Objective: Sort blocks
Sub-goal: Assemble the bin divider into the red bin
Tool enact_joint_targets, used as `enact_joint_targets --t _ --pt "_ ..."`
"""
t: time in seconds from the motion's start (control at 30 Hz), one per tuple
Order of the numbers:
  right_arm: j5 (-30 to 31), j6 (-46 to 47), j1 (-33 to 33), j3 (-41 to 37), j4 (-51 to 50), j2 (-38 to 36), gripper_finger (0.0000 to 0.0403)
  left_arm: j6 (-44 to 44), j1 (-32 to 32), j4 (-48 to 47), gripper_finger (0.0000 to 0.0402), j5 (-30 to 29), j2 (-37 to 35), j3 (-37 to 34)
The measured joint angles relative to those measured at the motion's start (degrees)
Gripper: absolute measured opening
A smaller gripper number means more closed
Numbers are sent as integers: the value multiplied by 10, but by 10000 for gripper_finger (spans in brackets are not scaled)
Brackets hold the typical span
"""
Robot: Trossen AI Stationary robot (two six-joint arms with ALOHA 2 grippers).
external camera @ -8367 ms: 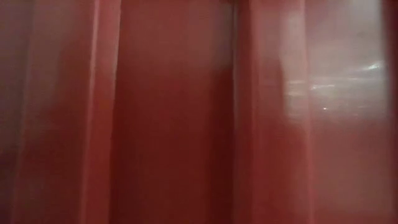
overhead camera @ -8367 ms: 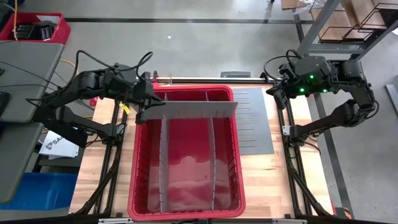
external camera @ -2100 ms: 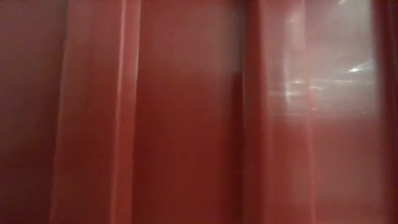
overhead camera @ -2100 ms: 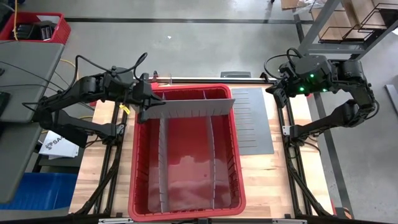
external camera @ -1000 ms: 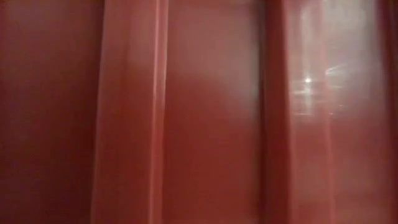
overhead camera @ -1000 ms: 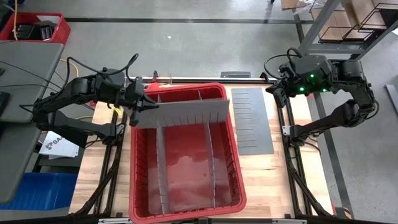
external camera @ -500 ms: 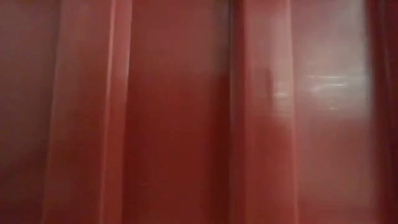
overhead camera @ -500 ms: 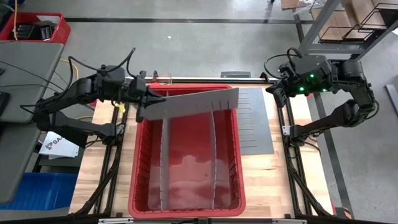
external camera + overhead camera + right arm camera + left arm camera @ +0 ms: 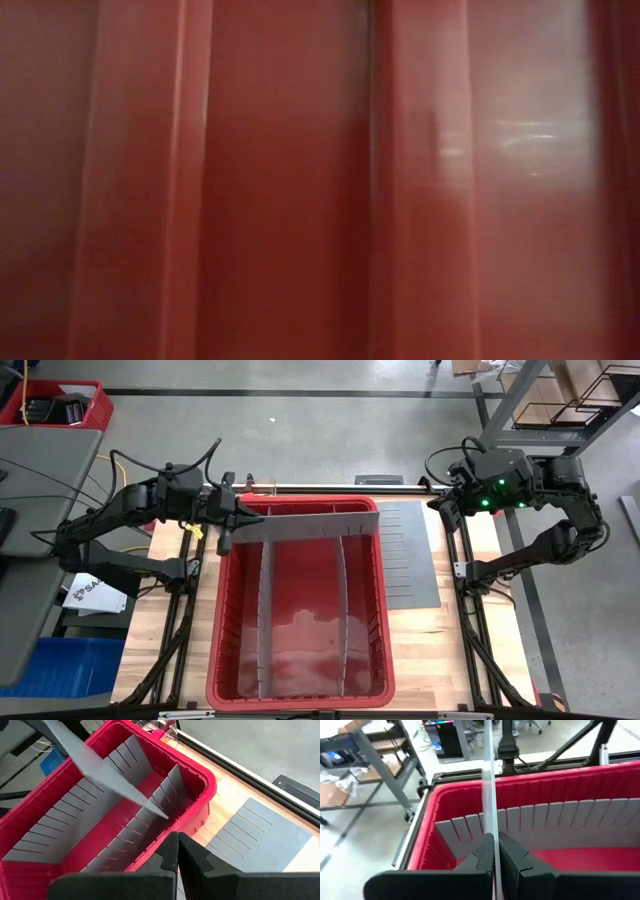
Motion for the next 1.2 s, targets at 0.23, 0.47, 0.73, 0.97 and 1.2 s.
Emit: enact_joint_targets --t 0.23,0.47,0.73,0.97,1.2 --pt "0 3 0 0 0 0 0 -11 2 -12 0 22 -17 0" --pt "3 3 0 0 0 0 0 -11 7 -25 0 27 -19 0" --pt "4 3 0 0 1 0 0 -1 7 -20 0 34 -8 1" --pt "5 3 0 0 1 0 0 -10 7 -23 0 38 -8 -1" --pt "7 3 0 0 1 0 0 -3 7 -37 0 31 -8 -1"
